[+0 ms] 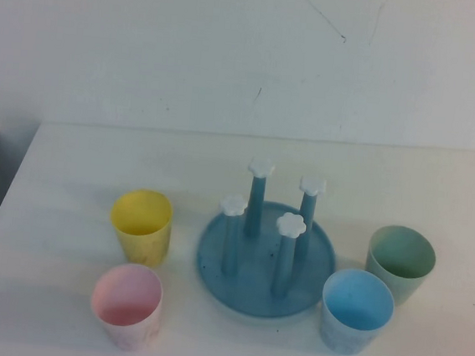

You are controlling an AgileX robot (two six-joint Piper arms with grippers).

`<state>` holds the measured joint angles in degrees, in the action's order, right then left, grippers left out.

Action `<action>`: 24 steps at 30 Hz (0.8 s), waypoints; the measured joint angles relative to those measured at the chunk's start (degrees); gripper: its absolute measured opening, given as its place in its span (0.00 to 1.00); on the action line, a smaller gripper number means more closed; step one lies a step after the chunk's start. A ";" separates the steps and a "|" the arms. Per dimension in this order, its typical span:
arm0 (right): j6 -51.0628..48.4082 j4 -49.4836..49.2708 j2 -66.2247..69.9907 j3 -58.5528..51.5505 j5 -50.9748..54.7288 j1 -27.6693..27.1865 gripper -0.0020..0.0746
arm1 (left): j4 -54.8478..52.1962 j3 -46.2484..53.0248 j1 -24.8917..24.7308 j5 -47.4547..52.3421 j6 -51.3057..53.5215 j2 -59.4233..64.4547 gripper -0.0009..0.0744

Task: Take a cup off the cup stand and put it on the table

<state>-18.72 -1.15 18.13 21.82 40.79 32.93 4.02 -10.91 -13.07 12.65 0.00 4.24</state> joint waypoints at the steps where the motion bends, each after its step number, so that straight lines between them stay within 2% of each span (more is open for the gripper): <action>1: 0.00 0.00 0.00 0.00 0.00 0.00 0.02 | 0.26 1.77 1.56 -1.69 -0.46 -0.75 0.01; 4: 0.00 0.00 0.00 0.00 0.00 0.00 0.02 | 0.48 6.19 4.99 -3.67 -1.63 -2.56 0.01; 8: 0.00 0.00 0.00 0.00 0.00 0.00 0.02 | 0.59 11.39 6.78 -4.29 -1.85 -4.48 0.01; 18: 0.00 0.00 0.00 0.00 0.00 0.00 0.02 | 0.71 12.46 7.01 4.49 -2.70 -4.76 0.01; 24: 0.00 0.00 0.00 0.00 0.00 0.00 0.02 | 0.82 12.46 7.01 5.46 -2.85 -4.76 0.01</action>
<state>-18.72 -1.15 18.13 21.82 40.79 32.93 4.83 1.55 -6.06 18.11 -2.85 -0.52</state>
